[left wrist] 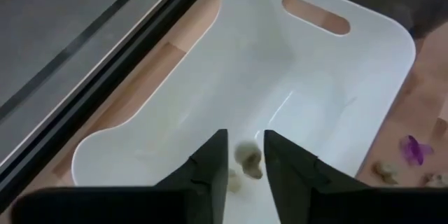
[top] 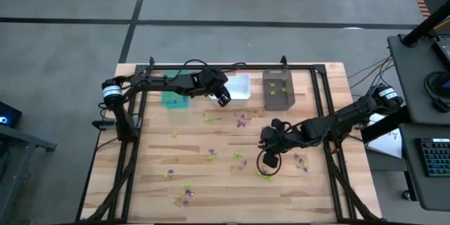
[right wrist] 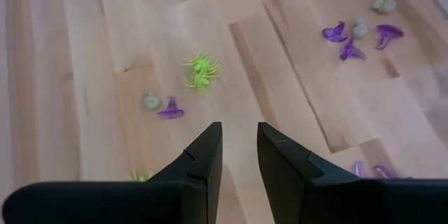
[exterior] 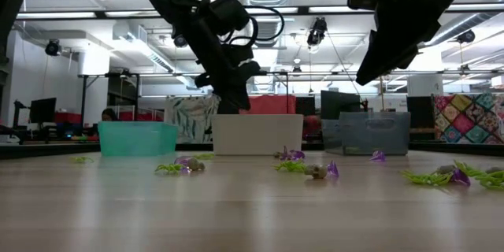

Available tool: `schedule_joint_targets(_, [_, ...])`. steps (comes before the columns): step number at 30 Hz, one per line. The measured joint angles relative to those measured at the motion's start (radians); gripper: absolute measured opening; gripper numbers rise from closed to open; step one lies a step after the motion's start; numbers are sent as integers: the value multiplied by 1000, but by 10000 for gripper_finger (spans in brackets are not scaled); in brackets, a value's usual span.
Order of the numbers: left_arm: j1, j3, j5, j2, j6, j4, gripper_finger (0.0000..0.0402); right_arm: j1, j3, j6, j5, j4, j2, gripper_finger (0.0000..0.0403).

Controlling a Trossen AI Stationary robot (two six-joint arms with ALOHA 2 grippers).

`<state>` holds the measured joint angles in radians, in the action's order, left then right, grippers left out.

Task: Sort Halloween decoration
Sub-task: Put the white skull toy into the white bin, then put the purple witch hat toy into the light blue bin

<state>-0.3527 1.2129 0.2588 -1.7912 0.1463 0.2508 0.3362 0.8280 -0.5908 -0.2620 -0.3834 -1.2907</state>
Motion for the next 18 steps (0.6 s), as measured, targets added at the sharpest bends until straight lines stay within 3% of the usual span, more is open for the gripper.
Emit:
schedule_joint_targets(7, [3, 0, 0, 0, 1, -8, 119, 0, 0, -2, -38, 0, 0, 82])
schedule_joint_targets(18, [101, 0, -134, 20, -117, -201, 123, -38, 0, 21, -153, -3, 0, 82])
